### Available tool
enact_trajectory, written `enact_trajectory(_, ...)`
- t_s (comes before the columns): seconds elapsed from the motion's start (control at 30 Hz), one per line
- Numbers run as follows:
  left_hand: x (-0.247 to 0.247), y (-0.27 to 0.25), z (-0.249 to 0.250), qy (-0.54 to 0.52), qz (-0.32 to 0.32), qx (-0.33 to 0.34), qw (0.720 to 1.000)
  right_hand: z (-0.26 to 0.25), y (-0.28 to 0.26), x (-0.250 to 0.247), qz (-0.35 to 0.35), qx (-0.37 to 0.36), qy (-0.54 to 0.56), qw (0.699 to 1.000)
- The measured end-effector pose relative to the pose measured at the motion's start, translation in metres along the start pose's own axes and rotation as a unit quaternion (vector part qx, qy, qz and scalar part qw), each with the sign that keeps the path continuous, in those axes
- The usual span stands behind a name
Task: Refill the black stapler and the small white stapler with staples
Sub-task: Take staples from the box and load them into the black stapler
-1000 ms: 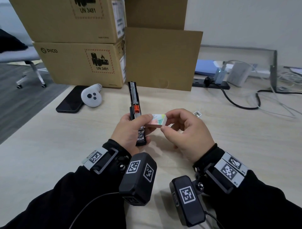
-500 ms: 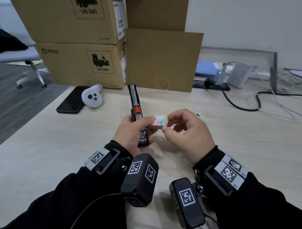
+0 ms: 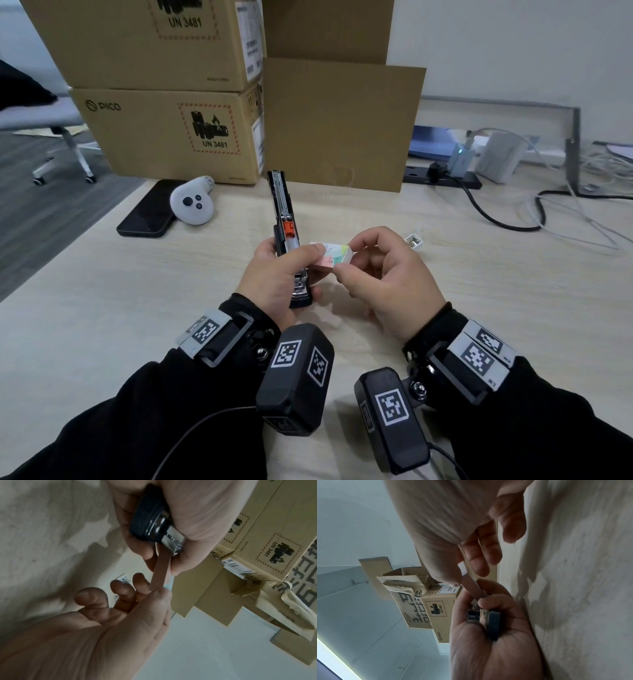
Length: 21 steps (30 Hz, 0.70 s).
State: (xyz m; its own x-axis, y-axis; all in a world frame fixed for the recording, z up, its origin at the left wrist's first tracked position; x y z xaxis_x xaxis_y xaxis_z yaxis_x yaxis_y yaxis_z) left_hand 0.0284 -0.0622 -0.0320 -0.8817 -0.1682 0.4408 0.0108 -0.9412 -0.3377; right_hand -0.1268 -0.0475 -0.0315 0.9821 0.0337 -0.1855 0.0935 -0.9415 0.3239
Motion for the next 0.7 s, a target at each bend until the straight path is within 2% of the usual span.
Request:
enact_trajectory(0.33,0.0002,-0.0004,0.0012,0.004,-0.014,-0.004,1.000,-0.0063,-0.0011,0.0013,0.005,0.013,0.040,0.999)
enact_trajectory(0.7,0.0015,-0.0019,0.0008,-0.005,-0.004,-0.003,1.000,-0.0076,-0.0021,0.0022,0.013,0.004,-0.010,1.000)
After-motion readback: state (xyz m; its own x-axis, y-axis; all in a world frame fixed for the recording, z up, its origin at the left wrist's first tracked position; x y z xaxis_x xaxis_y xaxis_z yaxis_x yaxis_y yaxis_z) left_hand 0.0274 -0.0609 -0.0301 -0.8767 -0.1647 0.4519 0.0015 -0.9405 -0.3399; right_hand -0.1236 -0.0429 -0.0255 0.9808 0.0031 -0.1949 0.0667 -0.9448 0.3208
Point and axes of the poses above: each hand's wrist, its own y-axis towards the middle knuckle, its own x-axis out of the palm, z = x × y, the point moved 1 cm from there along y, towards the middle knuckle, and after that the axes turned 4 degrees about -x, right-handed, at the moved point
